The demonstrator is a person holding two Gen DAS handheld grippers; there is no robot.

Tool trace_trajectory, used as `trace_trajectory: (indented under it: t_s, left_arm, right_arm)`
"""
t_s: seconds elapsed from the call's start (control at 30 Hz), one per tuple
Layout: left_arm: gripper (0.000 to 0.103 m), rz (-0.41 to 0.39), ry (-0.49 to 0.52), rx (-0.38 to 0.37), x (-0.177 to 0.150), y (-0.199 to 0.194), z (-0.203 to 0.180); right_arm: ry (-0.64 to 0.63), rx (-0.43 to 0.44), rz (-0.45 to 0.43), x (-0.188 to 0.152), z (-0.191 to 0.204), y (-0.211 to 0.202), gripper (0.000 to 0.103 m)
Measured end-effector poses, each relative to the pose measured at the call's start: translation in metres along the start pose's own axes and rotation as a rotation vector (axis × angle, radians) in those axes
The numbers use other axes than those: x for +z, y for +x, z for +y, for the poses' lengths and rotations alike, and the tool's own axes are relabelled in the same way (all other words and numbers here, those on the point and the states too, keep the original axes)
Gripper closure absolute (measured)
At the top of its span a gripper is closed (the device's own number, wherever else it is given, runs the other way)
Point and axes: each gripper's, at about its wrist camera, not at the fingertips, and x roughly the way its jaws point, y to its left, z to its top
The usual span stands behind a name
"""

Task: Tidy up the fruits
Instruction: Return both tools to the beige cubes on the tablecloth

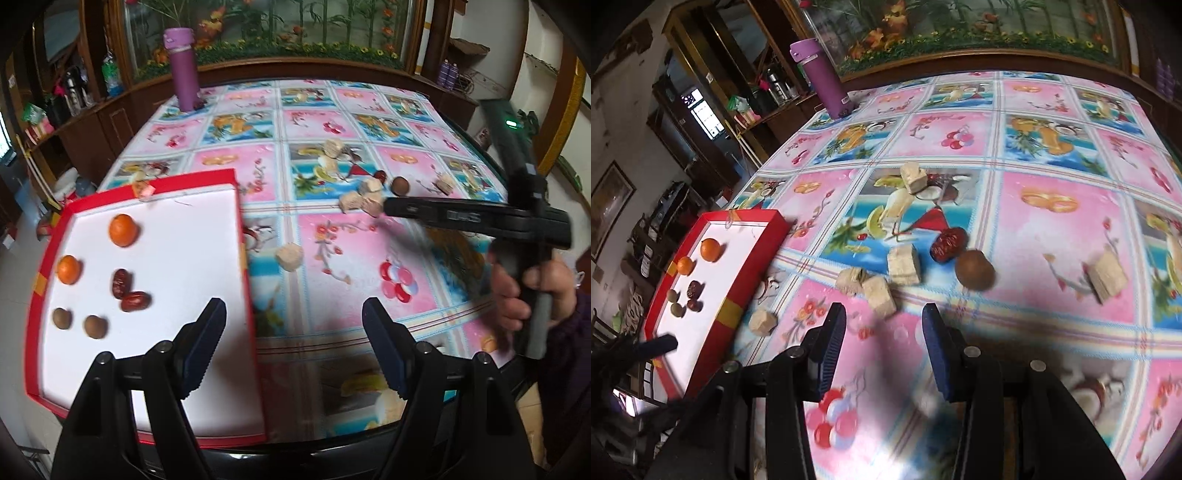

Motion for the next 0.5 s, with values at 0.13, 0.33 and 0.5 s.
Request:
trace_trajectory:
  t_s: [0.13, 0.33, 0.5]
  left_arm:
    - [0.026, 0.024, 0.022, -0.012, 0.0, 0.008, -0.007]
    - [0.027, 0.037, 0.054, -0.007, 0.012, 0.018, -0.006]
    - [0.034, 0.044, 0.112, -0.016, 0.031, 0.032, -0.011]
  right_arm:
    - [-0.004, 0.015, 0.021, 0.003, 0.001, 0.012, 0.085]
    - [-0.011, 0.017, 0.007, 0.001, -0.002, 0.016, 0.089]
    - [0.012, 0.054, 0.008, 0.0, -0.011, 0.013, 0.089]
